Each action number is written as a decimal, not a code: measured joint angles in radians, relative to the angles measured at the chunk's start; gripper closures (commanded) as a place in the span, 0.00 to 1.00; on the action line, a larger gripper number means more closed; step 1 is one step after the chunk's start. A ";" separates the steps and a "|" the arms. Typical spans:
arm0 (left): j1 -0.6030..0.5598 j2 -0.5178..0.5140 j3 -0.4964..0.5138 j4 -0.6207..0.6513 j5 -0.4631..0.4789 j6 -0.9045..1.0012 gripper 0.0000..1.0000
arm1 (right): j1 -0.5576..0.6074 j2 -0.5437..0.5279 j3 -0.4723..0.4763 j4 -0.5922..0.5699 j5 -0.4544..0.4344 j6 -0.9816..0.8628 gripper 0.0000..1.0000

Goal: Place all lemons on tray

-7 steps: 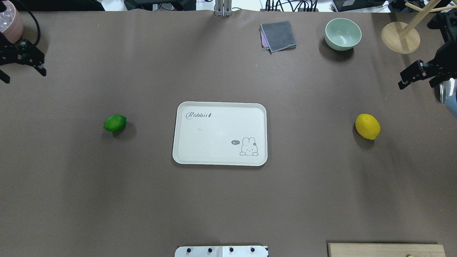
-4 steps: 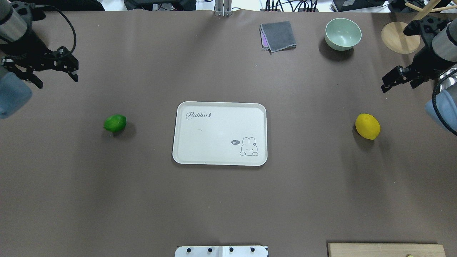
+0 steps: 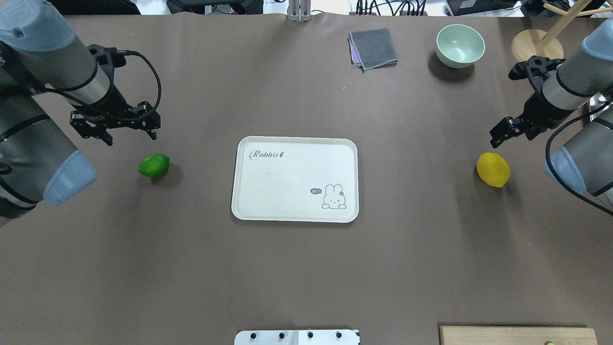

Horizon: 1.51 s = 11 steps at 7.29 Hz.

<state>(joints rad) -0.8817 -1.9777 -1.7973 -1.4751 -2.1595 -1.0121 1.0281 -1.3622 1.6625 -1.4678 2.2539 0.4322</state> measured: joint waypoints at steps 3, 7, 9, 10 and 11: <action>0.039 0.030 0.062 -0.181 0.030 0.014 0.04 | -0.027 -0.002 -0.042 0.051 0.005 0.000 0.01; 0.058 0.105 0.058 -0.320 0.032 0.070 0.03 | -0.092 -0.003 -0.062 0.074 0.006 0.000 0.01; 0.084 0.112 0.071 -0.352 0.044 0.073 0.03 | -0.103 -0.008 -0.071 0.081 0.006 -0.005 0.11; 0.094 0.120 0.085 -0.380 0.051 0.076 0.04 | -0.105 -0.015 -0.073 0.082 0.006 -0.007 0.37; 0.103 0.131 0.109 -0.428 0.059 0.076 0.05 | -0.107 -0.021 -0.074 0.081 0.007 -0.006 0.56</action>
<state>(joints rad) -0.7782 -1.8464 -1.6883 -1.9031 -2.1008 -0.9363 0.9216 -1.3831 1.5887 -1.3863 2.2606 0.4259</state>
